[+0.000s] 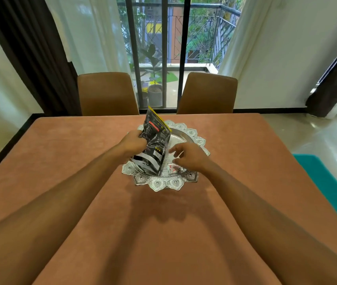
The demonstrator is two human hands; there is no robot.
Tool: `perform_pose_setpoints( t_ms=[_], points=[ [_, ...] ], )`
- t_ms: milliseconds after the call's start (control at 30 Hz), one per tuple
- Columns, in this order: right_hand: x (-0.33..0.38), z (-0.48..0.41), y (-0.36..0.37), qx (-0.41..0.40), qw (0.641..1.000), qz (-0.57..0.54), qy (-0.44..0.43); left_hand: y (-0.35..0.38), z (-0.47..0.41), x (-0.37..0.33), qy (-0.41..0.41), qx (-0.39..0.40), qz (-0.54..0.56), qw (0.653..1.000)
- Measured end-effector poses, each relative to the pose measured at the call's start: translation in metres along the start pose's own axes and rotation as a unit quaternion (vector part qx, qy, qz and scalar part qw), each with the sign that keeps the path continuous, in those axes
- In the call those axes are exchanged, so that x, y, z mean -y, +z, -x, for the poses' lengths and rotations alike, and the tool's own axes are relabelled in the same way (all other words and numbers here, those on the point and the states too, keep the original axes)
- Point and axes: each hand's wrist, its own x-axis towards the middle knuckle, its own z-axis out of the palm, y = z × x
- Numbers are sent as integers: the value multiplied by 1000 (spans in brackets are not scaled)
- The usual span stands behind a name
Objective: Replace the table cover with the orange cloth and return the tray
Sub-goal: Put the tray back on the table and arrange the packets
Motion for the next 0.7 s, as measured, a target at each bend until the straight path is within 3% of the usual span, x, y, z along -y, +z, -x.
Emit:
perform_pose_setpoints(
  t_ms=[167,267,467,600,700],
  points=[
    [6,10,5,64,986,146,-45,-21,2,8,34,-48,63,996],
    [13,7,4,60,976,204,-39,-34,6,7,48,-88,96,990],
    [19,-28,17,-80,996,22,9,-56,0,13,75,-116,149,979],
    [36,-55,56,-38,997,-6,70,-67,-10,21,65,-119,170,976],
    [48,-68,81,-90,993,-15,80,-68,-12,24,65,-110,169,977]
  ],
)
